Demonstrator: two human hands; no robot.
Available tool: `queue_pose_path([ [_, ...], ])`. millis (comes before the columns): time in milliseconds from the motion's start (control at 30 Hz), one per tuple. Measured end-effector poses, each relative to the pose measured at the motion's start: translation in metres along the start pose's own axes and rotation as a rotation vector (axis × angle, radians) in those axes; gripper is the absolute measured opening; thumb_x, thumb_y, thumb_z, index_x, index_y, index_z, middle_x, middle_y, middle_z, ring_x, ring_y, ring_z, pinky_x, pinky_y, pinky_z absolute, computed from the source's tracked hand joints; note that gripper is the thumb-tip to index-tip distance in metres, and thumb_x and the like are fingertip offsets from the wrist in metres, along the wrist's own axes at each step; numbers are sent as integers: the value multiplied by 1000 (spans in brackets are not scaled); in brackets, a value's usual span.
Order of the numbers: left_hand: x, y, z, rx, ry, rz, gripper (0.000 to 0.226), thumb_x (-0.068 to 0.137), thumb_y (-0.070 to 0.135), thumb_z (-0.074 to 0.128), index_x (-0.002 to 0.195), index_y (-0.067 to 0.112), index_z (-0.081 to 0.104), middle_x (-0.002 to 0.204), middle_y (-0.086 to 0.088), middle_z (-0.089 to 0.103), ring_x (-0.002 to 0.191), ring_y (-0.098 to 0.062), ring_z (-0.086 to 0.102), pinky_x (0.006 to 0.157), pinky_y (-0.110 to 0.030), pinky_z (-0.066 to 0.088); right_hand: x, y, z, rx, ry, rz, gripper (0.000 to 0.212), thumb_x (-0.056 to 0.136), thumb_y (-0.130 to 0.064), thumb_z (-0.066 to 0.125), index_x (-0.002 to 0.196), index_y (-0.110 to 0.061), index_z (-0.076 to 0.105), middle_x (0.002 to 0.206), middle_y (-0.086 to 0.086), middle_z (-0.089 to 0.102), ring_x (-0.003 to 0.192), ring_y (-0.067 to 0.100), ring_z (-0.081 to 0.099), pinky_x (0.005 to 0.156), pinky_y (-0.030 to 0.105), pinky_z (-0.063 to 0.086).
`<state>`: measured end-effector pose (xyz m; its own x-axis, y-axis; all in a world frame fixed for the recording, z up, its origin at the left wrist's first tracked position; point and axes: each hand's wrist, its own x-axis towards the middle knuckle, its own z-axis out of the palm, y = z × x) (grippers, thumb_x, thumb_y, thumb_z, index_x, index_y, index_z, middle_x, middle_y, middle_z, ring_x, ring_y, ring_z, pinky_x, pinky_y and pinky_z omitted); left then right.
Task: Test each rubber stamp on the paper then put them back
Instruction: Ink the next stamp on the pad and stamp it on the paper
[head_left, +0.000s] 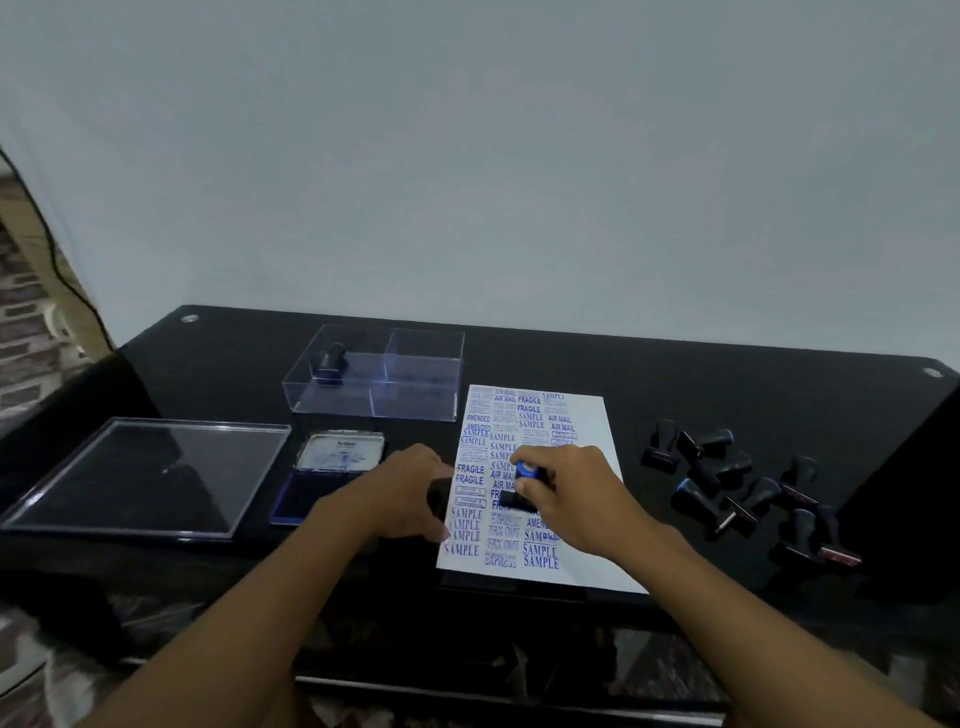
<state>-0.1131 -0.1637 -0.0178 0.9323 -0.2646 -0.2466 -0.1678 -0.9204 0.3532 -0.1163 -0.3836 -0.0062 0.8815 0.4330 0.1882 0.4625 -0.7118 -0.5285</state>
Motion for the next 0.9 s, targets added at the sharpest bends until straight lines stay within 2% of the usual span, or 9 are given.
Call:
queue_pose_path([
  [100, -16, -30, -15, 62, 18, -78, 85, 75, 36, 79, 147, 25, 35, 154, 0, 27, 140, -21, 29, 113, -36, 30, 19, -27, 23, 28, -17, -44, 13, 95, -21, 59, 105, -18, 67, 83, 0, 64, 58, 0, 46, 58, 13, 32],
  [233, -40, -75, -33, 156, 14, -185, 87, 72, 33, 82, 146, 21, 38, 151, 0, 32, 136, -21, 34, 109, -32, 32, 49, -71, 60, 36, -44, -152, 9, 92, -19, 60, 97, -15, 66, 76, -1, 57, 64, 9, 48, 64, 24, 40],
  [300, -43, -91, -36, 172, 5, -238, 92, 68, 31, 84, 146, 22, 36, 149, 1, 33, 132, -21, 38, 108, -33, 34, 62, -86, 75, 22, -89, -158, 12, 92, -21, 60, 97, -12, 66, 87, 4, 63, 79, 20, 55, 75, 31, 47],
  [367, -44, -105, -39, 189, -1, -268, 94, 64, 30, 85, 145, 23, 37, 146, 2, 36, 129, -21, 41, 107, -35, 38, 79, -100, 91, 23, -135, -175, 14, 91, -19, 60, 98, -10, 67, 95, 8, 66, 85, 23, 58, 81, 35, 49],
  [500, -40, -120, -40, 235, -24, -269, 92, 63, 27, 86, 142, 25, 40, 143, 1, 40, 126, -23, 44, 105, -39, 40, 105, -116, 114, 14, -190, -193, 11, 91, -14, 59, 96, -9, 67, 96, 8, 65, 83, 21, 60, 79, 33, 51],
  [667, -36, -129, -41, 175, -23, -215, 87, 60, 20, 87, 136, 29, 46, 135, 1, 47, 119, -25, 50, 99, -41, 46, 115, -120, 127, -48, -221, -205, 8, 93, -11, 57, 98, -16, 61, 99, 8, 64, 82, 18, 56, 72, 27, 43],
  [733, -35, -132, -40, 139, -36, -199, 80, 55, 23, 89, 128, 30, 54, 128, 2, 55, 109, -25, 57, 91, -42, 52, 117, -121, 127, -91, -224, -215, 9, 93, -10, 56, 98, -13, 62, 99, 9, 64, 87, 21, 59, 74, 28, 47],
  [833, -32, -135, -38, 120, -35, -176, 62, 56, 22, 89, 114, 24, 65, 113, 2, 63, 100, -23, 61, 85, -35, 52, 104, -119, 132, -134, -238, -238, 17, 93, -7, 56, 109, -12, 62, 105, 7, 61, 87, 14, 57, 69, 19, 45],
  [900, -31, -136, -38, 117, -34, -183, 56, 57, 22, 89, 109, 22, 68, 107, 2, 66, 97, -22, 63, 85, -34, 52, 95, -118, 135, -140, -238, -245, 20, 93, -9, 57, 112, -13, 60, 106, 6, 59, 90, 18, 58, 72, 25, 49],
])
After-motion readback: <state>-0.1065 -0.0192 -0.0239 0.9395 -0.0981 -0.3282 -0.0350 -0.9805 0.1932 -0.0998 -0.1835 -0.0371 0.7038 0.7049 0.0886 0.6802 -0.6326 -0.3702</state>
